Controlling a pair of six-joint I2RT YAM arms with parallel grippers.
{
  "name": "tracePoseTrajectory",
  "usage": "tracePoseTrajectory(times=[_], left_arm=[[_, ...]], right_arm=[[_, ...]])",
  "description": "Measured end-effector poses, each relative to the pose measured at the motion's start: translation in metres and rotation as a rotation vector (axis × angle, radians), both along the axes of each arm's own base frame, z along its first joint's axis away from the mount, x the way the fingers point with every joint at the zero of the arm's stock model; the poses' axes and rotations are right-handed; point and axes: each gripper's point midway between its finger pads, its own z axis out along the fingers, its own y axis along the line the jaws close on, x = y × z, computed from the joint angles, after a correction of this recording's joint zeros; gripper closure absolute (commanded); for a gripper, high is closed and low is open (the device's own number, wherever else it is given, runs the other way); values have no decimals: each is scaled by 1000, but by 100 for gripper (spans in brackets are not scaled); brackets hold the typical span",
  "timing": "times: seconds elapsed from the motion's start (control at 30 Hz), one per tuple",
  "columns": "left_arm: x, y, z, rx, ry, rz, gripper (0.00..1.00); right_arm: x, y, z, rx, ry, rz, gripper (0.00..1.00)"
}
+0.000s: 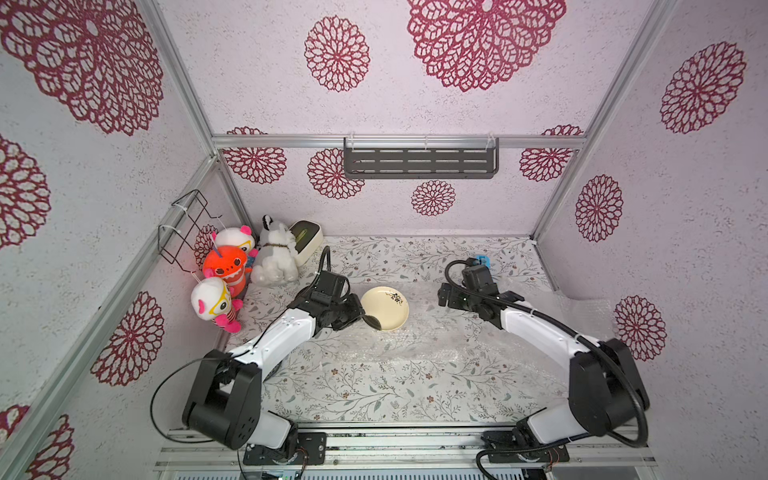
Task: Wrap dinner plates in bubble wrap
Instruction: Place the plate on the bubble wrap.
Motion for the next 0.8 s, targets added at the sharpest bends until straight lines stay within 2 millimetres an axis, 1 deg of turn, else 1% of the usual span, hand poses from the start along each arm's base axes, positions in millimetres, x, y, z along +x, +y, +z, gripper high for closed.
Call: tracePoseTrajectory(times=[0.07,0.17,0.23,0.33,0.57,0.67,0.73,0.77,0.8], left_arm=[[5,-6,-14,-1,9,-33,100],[9,-13,-29,-2,21,-79,100],[13,-18,-33,-8,15,-106,100],[16,-24,-39,-20,6,-138,100],[16,-36,-56,-24,13,-193,99],[14,-43,-61,-26,19,-219,97],[15,-48,-62,-26,17,-231,93],[15,-49,-63,-24,16,-234,85],[15,-50,-64,-21,14,-237,74]], right_arm=[[-4,0,7,15,-17,2,1],[-9,6,1,38,8,26,1],[-13,8,-8,51,35,28,1],[-16,11,-12,65,53,36,1],[-17,20,-9,106,52,75,1],[-17,25,-7,124,53,93,1],[-17,28,-6,137,49,105,1],[-17,29,-6,142,49,110,1],[-17,30,-7,146,48,113,1]])
